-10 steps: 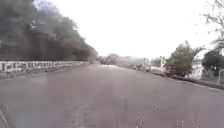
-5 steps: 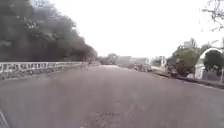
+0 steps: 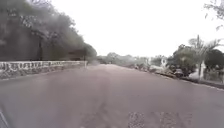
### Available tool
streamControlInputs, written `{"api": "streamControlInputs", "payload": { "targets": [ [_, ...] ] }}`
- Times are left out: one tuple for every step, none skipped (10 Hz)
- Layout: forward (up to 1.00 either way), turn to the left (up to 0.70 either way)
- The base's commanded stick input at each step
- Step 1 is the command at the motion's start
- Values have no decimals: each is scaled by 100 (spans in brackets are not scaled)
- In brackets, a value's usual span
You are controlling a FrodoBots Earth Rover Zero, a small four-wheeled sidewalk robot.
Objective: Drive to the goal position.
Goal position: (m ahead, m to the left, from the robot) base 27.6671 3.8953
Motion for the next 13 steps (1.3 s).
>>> {"api": "streamControlInputs", "payload": {
  "targets": [
    [100, 0],
    [100, 0],
    [100, 0],
    [100, 0],
    [100, 0],
    [100, 0],
    [100, 0],
    [100, 0],
    [100, 0],
    [100, 0],
    [100, 0],
    [100, 0],
    [100, 0]
  ]
}}
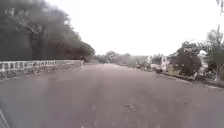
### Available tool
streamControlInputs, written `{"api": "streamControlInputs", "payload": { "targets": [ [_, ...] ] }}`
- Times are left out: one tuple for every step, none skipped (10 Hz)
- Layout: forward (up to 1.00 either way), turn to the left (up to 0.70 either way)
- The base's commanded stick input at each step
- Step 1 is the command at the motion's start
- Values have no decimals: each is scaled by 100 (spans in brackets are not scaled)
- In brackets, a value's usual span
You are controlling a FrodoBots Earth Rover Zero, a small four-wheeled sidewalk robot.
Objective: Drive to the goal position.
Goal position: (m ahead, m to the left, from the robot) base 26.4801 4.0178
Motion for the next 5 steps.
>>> {"api": "streamControlInputs", "payload": {
  "targets": [
    [100, 0],
    [100, 0],
    [100, 0],
    [100, 0],
    [100, 0]
  ]
}}
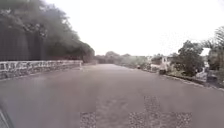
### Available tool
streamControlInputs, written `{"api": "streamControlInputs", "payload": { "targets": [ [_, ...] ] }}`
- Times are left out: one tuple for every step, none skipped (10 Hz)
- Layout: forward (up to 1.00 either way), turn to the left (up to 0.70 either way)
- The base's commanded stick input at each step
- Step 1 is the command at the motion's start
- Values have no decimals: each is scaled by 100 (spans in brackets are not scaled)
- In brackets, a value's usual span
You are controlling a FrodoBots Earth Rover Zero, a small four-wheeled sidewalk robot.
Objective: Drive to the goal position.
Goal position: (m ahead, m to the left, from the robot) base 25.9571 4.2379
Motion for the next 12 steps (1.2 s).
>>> {"api": "streamControlInputs", "payload": {
  "targets": [
    [100, 0],
    [100, 0],
    [100, 0],
    [100, 0],
    [100, 0],
    [100, 0],
    [100, 0],
    [100, 0],
    [100, 0],
    [100, 0],
    [100, 0],
    [100, 0]
  ]
}}
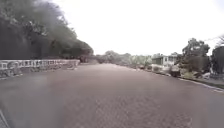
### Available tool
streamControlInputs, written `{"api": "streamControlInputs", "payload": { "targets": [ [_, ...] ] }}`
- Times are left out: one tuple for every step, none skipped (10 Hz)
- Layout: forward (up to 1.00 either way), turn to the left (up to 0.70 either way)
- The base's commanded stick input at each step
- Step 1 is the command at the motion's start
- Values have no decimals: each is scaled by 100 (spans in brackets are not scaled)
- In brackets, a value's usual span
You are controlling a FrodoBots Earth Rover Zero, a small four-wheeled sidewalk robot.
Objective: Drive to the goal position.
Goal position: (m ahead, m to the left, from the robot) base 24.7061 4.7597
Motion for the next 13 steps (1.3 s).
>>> {"api": "streamControlInputs", "payload": {
  "targets": [
    [100, 0],
    [100, 0],
    [100, 0],
    [100, 0],
    [100, 0],
    [100, 0],
    [100, 0],
    [100, 0],
    [100, 0],
    [100, 0],
    [100, 0],
    [100, 0],
    [100, 0]
  ]
}}
